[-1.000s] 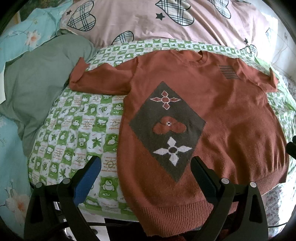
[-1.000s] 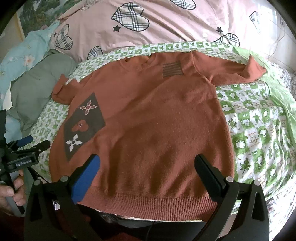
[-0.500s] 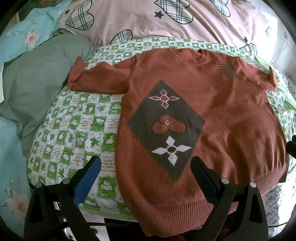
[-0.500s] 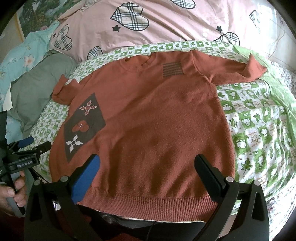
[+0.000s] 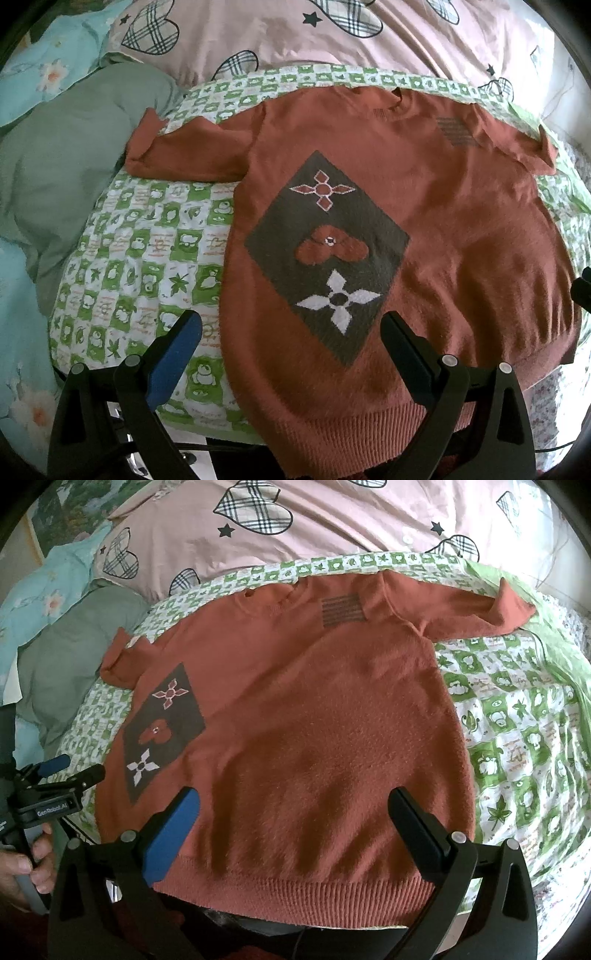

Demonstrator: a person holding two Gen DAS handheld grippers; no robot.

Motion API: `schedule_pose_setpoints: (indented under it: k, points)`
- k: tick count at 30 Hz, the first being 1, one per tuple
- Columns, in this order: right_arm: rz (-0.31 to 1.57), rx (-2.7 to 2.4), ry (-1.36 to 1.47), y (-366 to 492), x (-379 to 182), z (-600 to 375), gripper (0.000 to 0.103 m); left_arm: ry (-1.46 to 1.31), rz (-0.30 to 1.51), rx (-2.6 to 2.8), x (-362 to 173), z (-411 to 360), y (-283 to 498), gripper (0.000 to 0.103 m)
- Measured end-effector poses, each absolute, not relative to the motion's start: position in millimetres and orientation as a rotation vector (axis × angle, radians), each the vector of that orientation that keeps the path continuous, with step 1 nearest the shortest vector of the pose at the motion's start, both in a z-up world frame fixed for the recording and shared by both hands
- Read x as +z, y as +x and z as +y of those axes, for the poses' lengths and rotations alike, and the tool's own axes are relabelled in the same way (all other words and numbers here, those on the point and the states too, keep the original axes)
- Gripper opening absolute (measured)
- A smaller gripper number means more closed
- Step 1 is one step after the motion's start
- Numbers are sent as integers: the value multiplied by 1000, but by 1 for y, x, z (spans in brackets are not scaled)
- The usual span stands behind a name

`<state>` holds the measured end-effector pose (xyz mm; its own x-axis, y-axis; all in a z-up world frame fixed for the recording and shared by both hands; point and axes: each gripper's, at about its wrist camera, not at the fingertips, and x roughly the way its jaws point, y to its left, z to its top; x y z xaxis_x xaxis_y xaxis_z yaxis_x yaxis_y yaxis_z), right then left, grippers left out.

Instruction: Fold small clothes

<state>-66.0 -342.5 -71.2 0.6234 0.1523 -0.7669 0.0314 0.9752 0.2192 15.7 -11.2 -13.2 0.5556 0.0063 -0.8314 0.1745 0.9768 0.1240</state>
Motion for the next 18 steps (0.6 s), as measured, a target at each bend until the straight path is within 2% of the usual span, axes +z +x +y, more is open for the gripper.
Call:
schedule_pose_setpoints:
  k: [13,18]
  points:
    - [892,51,249,-43,-74,-363,102,169,1043,-113,-26,-11,43,98]
    - [854,-2,304,-28,-69,-405,102,145,1072,-116,-30,-10,57,98]
